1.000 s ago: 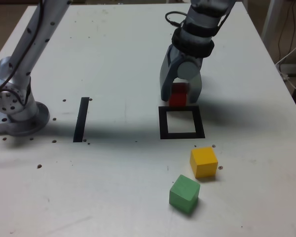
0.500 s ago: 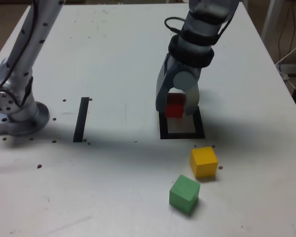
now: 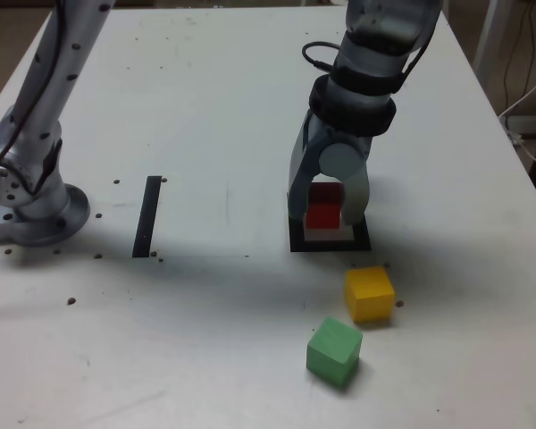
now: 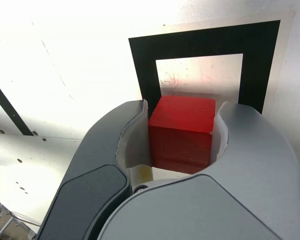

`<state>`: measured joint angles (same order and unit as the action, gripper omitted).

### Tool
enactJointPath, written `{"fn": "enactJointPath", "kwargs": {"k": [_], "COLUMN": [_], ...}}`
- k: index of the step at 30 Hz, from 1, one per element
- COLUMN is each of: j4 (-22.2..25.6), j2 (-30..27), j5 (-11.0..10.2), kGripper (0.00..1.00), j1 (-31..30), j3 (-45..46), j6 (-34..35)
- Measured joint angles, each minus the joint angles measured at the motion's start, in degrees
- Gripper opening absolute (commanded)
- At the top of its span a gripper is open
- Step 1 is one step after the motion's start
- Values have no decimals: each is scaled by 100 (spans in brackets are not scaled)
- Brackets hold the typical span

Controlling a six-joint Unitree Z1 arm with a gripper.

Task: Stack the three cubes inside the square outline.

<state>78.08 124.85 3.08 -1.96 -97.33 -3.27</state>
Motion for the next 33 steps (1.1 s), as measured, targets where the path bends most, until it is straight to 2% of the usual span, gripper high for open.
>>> {"fn": "enactJointPath", "kwargs": {"k": [9, 11, 16, 18, 19, 29, 33], "j4": [-106, -129, -184, -205, -220, -249, -173], "j2": [155, 166, 172, 173, 174, 181, 41], "j5": [-39, -42, -53, -53, -53, -63, -192], "kGripper": [22, 27, 82, 96, 99, 100, 100], "j1": [212, 233, 240, 240, 240, 240, 219], "j3": [16, 16, 16, 29, 39, 96, 99], "j6": [-47, -57, -78, -83, -86, -94, 26]}}
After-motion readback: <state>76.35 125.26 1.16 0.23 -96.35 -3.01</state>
